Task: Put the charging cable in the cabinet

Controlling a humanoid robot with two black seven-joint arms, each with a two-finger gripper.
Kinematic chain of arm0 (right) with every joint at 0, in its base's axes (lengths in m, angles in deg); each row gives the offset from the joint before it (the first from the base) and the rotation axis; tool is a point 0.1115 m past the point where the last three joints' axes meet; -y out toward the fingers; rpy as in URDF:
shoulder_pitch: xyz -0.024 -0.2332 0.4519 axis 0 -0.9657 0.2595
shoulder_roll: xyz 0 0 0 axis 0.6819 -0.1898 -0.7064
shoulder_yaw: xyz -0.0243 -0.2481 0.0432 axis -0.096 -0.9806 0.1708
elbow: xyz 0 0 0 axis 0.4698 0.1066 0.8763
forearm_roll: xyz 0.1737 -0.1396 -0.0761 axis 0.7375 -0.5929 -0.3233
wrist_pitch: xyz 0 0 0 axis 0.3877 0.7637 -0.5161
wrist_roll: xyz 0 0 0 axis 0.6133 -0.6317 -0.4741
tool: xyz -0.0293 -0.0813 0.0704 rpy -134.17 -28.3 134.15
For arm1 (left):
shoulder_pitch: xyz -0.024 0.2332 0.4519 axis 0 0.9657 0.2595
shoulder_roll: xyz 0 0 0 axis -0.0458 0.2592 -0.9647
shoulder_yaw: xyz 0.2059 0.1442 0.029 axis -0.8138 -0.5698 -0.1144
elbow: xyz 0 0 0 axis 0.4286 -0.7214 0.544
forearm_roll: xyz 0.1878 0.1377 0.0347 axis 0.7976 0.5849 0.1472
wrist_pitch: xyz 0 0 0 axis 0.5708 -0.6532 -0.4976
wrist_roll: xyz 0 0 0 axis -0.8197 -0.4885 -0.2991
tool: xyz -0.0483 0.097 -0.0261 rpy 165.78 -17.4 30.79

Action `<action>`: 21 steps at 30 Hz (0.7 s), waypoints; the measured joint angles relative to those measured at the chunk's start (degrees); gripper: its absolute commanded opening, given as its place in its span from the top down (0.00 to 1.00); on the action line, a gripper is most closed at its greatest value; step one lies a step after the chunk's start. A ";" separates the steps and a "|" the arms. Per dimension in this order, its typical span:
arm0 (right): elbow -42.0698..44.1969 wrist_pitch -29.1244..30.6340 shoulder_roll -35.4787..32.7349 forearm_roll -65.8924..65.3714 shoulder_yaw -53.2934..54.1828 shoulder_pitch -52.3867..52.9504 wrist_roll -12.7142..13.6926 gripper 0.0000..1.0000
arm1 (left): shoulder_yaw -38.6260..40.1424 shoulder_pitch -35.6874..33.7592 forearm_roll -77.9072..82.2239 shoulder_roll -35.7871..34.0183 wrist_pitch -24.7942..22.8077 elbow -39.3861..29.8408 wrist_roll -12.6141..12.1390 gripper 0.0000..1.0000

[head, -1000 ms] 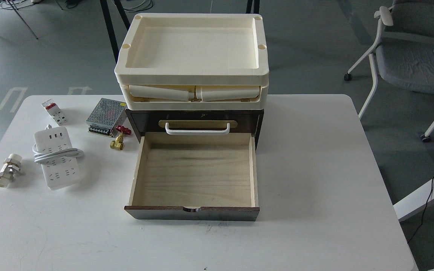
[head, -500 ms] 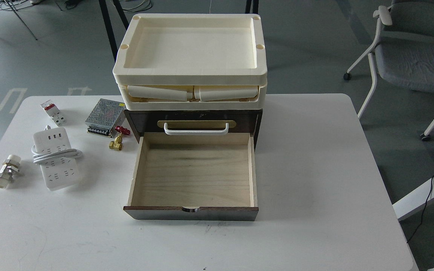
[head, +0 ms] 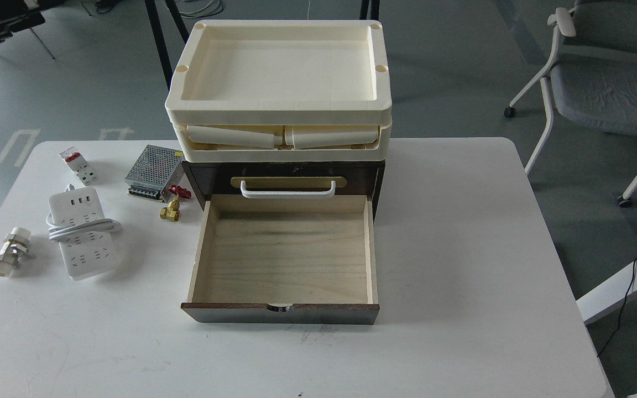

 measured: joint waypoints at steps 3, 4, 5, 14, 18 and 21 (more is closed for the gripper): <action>0.13 0.00 0.01 0.00 0.00 0.00 0.00 0.00 | -3.76 0.39 5.75 -0.61 -0.01 -0.80 0.00 0.00; 0.17 0.00 0.01 0.00 0.00 0.00 0.00 0.00 | -4.67 0.48 9.51 -0.68 -0.01 -1.11 0.00 0.00; 0.20 0.00 0.01 0.00 0.00 -0.02 0.00 0.00 | -5.50 0.56 13.38 -0.76 -0.01 -1.33 0.00 0.00; 0.23 0.00 0.13 0.00 -0.08 -0.64 0.01 0.00 | -19.90 1.28 44.70 -4.03 10.91 -1.30 0.00 0.01; 0.22 0.00 0.50 0.00 -0.14 -1.21 0.01 0.00 | -25.99 1.36 49.20 -3.62 18.79 0.08 0.03 0.01; 0.08 0.00 0.97 0.00 -0.14 -1.76 0.01 0.00 | -27.49 0.86 52.58 -0.76 20.08 4.26 0.00 0.01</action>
